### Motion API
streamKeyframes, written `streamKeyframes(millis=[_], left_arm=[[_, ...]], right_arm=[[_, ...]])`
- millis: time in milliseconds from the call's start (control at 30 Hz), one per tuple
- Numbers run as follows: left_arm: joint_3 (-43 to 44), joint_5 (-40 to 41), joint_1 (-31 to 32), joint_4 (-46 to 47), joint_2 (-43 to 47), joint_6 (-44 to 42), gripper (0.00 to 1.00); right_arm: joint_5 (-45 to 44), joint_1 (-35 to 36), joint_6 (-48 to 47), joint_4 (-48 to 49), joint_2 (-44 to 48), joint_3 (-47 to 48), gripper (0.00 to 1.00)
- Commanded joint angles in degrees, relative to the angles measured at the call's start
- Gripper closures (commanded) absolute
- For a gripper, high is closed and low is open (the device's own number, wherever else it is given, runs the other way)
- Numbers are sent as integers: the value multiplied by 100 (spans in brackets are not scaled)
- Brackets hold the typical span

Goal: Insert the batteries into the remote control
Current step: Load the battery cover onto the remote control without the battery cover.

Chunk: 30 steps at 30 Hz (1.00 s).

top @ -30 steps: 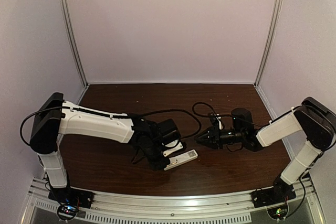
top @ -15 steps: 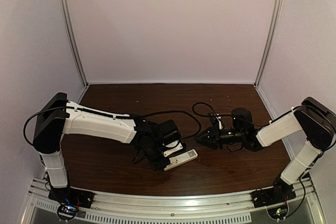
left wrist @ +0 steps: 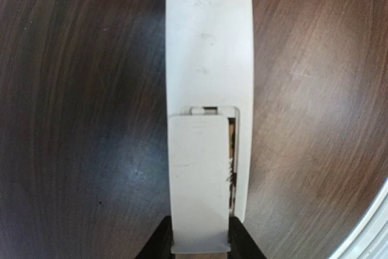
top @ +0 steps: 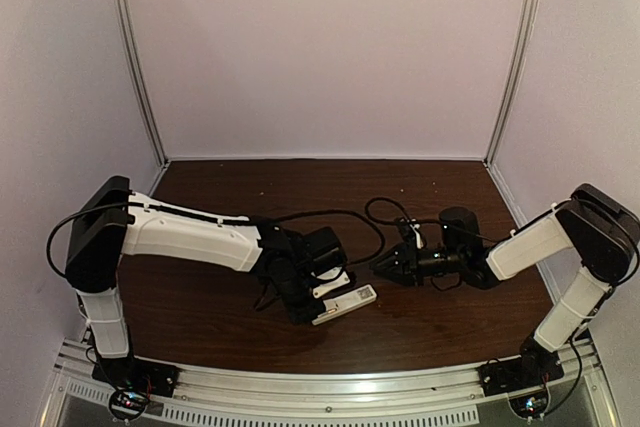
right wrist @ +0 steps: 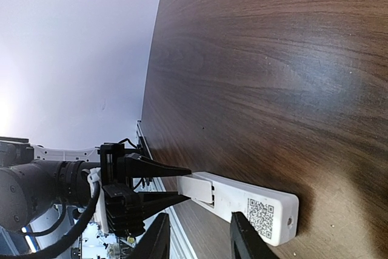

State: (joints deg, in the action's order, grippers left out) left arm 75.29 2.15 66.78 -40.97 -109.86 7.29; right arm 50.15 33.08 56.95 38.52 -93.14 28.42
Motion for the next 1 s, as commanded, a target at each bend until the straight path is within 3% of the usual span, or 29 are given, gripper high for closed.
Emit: streamKeyframes(millis=[0,967], left_arm=[[128,-180,-25,96,-108,-79,69],[206,-405,-25,-44,-8,167,69]], right_arm=[[45,-12,-61,160,-86,-19,64],[-75,52,-219,37,-409,5,64]])
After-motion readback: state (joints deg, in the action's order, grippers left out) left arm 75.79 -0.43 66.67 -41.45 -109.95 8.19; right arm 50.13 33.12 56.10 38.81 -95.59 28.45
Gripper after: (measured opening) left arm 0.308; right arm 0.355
